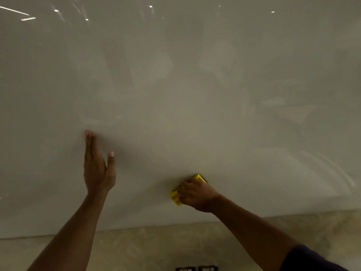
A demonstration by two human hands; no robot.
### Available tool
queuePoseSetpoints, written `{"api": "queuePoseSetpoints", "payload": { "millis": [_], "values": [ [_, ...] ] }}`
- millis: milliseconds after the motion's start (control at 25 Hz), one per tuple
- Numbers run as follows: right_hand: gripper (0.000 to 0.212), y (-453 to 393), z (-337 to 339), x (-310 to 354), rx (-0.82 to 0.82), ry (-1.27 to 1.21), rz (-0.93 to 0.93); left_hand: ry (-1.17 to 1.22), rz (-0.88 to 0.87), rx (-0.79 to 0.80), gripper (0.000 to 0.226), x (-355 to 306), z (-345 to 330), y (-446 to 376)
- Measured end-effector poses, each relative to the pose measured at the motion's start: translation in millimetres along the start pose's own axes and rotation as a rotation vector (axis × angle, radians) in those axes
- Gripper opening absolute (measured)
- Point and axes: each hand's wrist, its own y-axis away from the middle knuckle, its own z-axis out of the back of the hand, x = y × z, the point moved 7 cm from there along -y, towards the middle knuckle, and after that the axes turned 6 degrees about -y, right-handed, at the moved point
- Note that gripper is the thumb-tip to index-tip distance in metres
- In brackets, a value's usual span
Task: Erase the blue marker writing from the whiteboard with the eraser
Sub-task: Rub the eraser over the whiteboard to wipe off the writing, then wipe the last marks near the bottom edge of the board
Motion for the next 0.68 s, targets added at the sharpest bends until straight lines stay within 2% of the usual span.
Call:
{"api": "queuePoseSetpoints", "payload": {
  "millis": [80, 200, 360, 520, 600, 680],
  "values": [
    [0.015, 29.3, 0.3, 11.8, 0.212, -0.089, 0.028, 0.019, -0.044, 0.068, 0.085, -21.4, -20.4, 54.4],
    [0.036, 74.2, 14.9, 15.3, 0.285, -0.302, -0.156, 0.031, -0.244, 0.333, 0.097, -75.2, -65.0, 150.3],
    [0.070, 140.6, 46.4, 15.8, 0.264, -0.479, -0.448, 0.138, -0.410, 0.608, 0.091, -156.5, -116.1, 251.4],
    [0.078, 208.9, 77.9, 21.6, 0.309, -0.529, -0.649, 0.331, -0.579, 0.726, 0.071, -235.5, -153.5, 291.1],
    [0.080, 244.1, 92.5, 23.8, 0.325, -0.532, -0.746, 0.373, -0.669, 0.775, 0.071, -268.5, -170.3, 302.6],
    [0.080, 280.2, 108.1, 27.2, 0.348, -0.526, -0.848, 0.391, -0.765, 0.814, 0.060, -300.4, -182.0, 312.6]
  ]
}}
